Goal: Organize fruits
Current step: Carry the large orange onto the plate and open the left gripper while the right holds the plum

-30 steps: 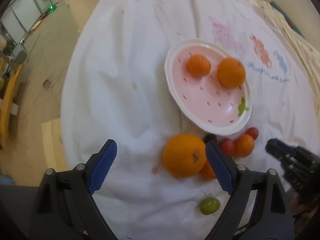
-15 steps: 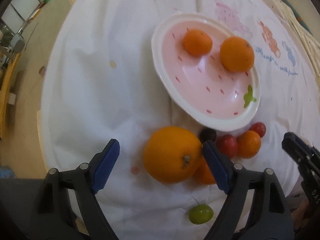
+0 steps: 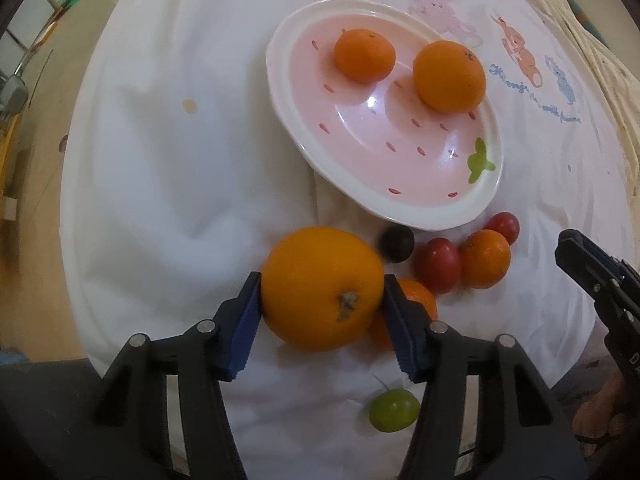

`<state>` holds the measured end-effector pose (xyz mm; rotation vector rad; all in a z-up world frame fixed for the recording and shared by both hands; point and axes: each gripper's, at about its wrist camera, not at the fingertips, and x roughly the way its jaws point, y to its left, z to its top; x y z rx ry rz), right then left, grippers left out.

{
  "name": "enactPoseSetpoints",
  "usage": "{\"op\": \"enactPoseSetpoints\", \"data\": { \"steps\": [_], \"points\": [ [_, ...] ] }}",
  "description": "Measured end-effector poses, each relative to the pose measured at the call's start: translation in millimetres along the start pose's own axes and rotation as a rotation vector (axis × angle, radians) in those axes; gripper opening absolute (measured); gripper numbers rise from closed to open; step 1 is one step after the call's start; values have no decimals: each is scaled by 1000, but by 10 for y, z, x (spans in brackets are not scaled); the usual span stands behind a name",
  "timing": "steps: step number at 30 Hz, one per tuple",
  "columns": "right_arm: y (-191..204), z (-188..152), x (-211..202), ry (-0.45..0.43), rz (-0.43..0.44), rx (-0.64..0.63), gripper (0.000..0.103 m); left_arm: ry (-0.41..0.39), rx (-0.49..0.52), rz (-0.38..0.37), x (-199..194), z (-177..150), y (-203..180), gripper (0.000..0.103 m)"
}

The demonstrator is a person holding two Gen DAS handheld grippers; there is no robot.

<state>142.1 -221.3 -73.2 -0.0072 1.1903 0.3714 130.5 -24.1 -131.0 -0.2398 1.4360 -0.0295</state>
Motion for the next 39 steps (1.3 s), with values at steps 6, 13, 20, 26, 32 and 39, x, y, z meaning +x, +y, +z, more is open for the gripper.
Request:
{"op": "enactPoseSetpoints", "data": {
  "steps": [6,13,20,26,32,39],
  "points": [
    [-34,-11,-55,-16,15,20,25,-42,4,-29,-257,-72,135,53],
    [-69,21,-188,-69,55,39,25,-118,-10,-64,-631,-8,255,52],
    [-57,130,-275,-120,104,44,25,-125,-23,-57,-755,267,270,53],
    [-82,300,-303,-153,112,42,25,-105,-13,-36,-656,584,176,53],
    [-189,431,-204,-136,121,87,25,-59,-15,-31,-408,857,74,53],
    [-237,458,-109,-108,112,98,25,4,9,-20,-17,990,-29,53]
  ]
}}
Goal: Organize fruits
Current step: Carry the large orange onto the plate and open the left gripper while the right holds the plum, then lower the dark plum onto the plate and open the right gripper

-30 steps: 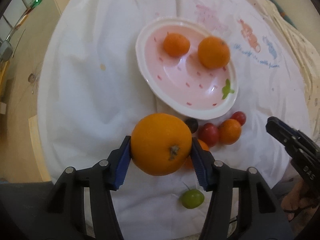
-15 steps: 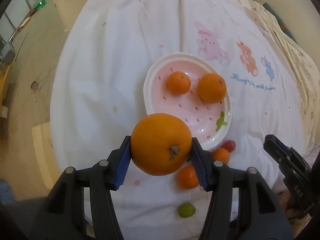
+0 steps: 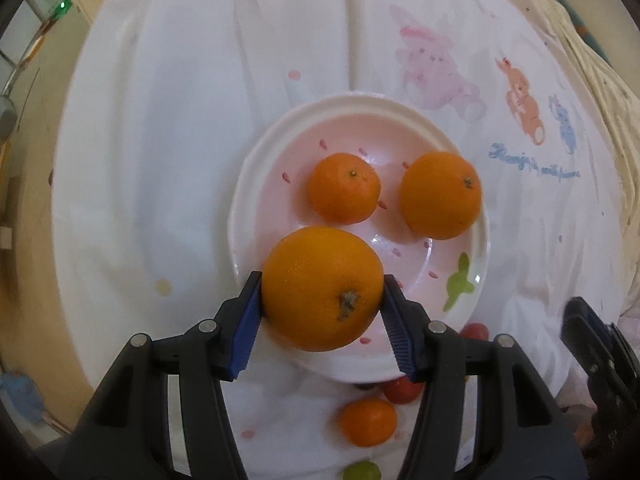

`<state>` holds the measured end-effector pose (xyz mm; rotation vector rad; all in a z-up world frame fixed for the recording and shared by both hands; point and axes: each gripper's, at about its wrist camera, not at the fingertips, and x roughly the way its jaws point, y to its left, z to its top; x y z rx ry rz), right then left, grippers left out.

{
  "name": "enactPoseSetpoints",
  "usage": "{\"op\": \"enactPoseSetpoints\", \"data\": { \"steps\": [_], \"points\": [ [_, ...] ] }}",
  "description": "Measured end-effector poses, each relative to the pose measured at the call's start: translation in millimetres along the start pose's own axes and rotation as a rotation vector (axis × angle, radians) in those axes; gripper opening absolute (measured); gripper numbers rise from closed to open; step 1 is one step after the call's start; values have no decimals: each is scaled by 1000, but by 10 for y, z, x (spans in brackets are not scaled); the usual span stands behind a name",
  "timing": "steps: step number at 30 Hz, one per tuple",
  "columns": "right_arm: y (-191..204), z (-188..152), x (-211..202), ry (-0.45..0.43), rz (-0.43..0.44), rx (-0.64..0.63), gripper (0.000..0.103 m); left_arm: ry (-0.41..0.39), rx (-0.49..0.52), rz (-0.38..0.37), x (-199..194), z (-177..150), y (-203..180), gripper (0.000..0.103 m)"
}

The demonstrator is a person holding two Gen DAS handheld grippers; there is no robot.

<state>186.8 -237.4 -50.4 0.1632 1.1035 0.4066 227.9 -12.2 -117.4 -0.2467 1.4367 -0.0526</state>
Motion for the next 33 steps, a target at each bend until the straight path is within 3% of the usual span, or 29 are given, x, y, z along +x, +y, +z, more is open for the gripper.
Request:
{"op": "enactPoseSetpoints", "data": {
  "steps": [9,16,19,20,23,27,33],
  "points": [
    [5,-14,65,20,-20,-9,25,20,-20,-43,116,44,23,56],
    [23,-17,55,19,-9,-10,25,48,36,-44,80,-32,-43,59],
    [11,-5,58,21,3,-2,25,2,46,-49,-47,-103,-53,90],
    [10,-3,73,25,0,-2,25,-29,54,-28,-106,-118,-60,92],
    [21,-8,125,40,3,0,25,-69,76,7,-191,-116,-54,92],
    [47,-4,220,59,11,-11,25,-105,-3,-1,-365,-142,125,92],
    [78,38,465,102,42,-4,28,-160,-9,48,-652,-336,322,92]
  ]
}}
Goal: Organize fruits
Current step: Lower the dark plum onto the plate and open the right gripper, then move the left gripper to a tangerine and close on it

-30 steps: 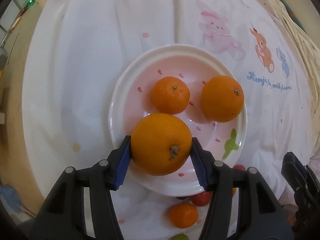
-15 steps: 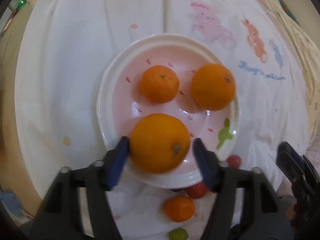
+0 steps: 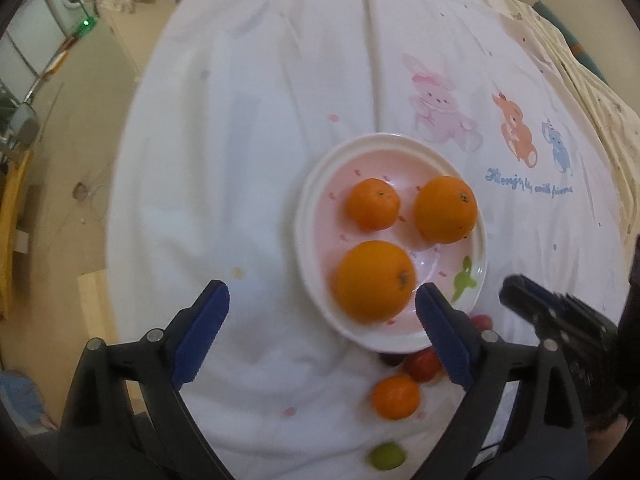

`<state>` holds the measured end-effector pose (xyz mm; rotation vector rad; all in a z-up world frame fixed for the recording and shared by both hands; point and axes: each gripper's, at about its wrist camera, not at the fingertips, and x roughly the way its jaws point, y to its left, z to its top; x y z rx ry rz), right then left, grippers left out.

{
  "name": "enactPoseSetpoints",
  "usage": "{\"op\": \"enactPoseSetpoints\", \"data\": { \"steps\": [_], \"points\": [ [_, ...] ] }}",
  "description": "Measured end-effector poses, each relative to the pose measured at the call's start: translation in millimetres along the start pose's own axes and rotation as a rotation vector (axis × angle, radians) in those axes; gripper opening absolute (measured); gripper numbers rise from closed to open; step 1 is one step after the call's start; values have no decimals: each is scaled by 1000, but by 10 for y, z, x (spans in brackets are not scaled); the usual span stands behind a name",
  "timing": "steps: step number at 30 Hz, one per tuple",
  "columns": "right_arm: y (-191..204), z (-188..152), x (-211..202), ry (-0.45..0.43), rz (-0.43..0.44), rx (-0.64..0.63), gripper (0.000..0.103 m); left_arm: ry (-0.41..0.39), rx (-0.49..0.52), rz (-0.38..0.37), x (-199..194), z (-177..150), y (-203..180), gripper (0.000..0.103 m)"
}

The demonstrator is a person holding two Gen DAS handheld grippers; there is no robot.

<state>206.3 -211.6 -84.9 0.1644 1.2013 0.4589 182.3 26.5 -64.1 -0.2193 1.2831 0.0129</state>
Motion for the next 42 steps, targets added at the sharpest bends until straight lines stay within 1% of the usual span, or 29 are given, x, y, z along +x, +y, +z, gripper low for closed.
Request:
{"op": "enactPoseSetpoints", "data": {
  "steps": [2,5,6,7,8,9,11,17,19,21,28,31,33,35,36,39,42],
  "points": [
    [8,-4,45,11,7,0,28,-5,-31,-2,-50,-76,76,92],
    [21,-24,60,22,10,6,29,2,-72,-24,-74,-186,184,93],
    [29,-28,52,17,0,2,36,4,-80,-25,-71,-229,217,92],
    [29,-34,40,12,-4,3,46,4,-82,-24,-64,-249,208,92],
    [16,-40,20,8,-2,17,68,3,-83,-23,-60,-269,205,92],
    [-3,-37,7,3,6,33,75,-1,-83,-23,-59,-295,199,92],
    [-34,-48,-43,-16,16,55,75,-8,-84,-31,-70,-323,184,93],
    [-111,-145,-175,-30,-19,73,75,-53,-28,-8,-83,-349,62,92],
    [-138,-199,-248,-39,-44,80,75,-55,-6,-4,-64,-362,11,92],
    [-157,-249,-345,-60,-49,93,75,-59,12,-3,-58,-384,-33,92],
    [-280,-416,-554,-91,-82,148,75,-75,40,-31,-73,-460,-126,92],
    [-313,-507,-608,-95,-80,173,75,-60,57,-30,-36,-538,-171,92],
    [-317,-563,-618,-91,-83,184,75,-26,63,-45,35,-623,-210,90],
    [-312,-603,-616,-84,-90,187,75,12,79,-61,106,-698,-262,82],
    [-309,-619,-611,-81,-93,190,75,33,95,-66,152,-743,-304,81],
    [-328,-640,-603,-77,-97,202,75,62,140,-53,243,-839,-416,79],
    [-351,-636,-589,-72,-108,208,75,86,199,-29,326,-922,-538,73]
  ]
}}
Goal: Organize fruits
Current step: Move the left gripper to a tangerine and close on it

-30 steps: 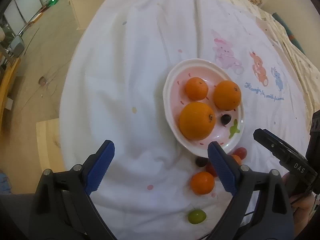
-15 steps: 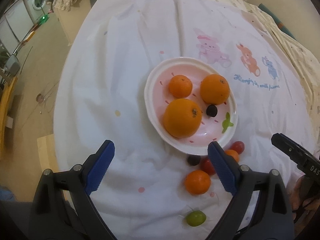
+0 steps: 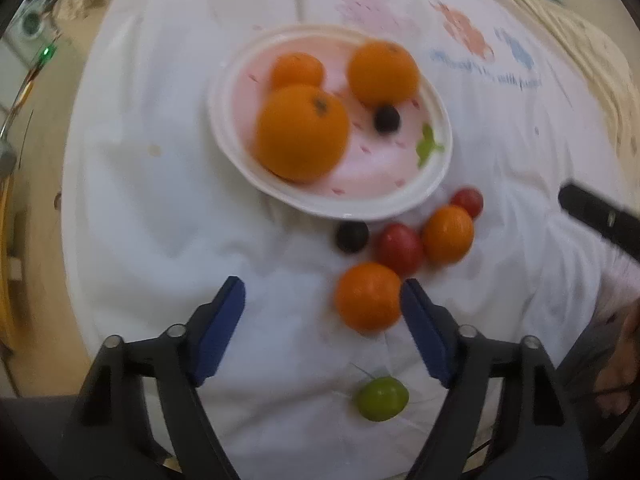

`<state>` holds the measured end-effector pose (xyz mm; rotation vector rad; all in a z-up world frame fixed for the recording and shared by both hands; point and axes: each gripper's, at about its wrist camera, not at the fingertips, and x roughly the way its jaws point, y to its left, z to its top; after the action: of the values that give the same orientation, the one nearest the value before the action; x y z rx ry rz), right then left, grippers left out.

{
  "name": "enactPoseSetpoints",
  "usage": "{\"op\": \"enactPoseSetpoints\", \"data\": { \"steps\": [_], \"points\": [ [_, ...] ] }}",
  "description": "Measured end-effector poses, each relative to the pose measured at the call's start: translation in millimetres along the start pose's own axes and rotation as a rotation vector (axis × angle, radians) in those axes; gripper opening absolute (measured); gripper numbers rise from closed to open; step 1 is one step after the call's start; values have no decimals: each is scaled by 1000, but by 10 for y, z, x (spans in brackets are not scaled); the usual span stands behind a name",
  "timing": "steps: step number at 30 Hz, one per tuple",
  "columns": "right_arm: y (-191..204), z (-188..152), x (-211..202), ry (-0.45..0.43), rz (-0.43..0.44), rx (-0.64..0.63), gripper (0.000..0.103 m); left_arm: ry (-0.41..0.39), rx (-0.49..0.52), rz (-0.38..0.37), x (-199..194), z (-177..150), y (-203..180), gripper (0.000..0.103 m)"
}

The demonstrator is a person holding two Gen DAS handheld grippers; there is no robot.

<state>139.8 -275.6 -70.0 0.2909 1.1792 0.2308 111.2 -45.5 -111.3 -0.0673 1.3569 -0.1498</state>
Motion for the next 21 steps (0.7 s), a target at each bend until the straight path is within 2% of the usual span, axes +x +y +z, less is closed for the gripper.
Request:
{"op": "enactPoseSetpoints", "data": {
  "steps": [3,8,19,21],
  "points": [
    [-19,-6,32,13,-4,9,75,26,42,-1,70,-35,-106,71],
    [-13,-9,13,9,-6,-1,75,44,48,-19,123,-26,-185,71],
    [-18,21,52,20,-8,12,75,61,82,17,236,-7,-309,70],
    [-7,19,46,19,-5,7,75,67,82,21,280,5,-329,61]
  ]
}}
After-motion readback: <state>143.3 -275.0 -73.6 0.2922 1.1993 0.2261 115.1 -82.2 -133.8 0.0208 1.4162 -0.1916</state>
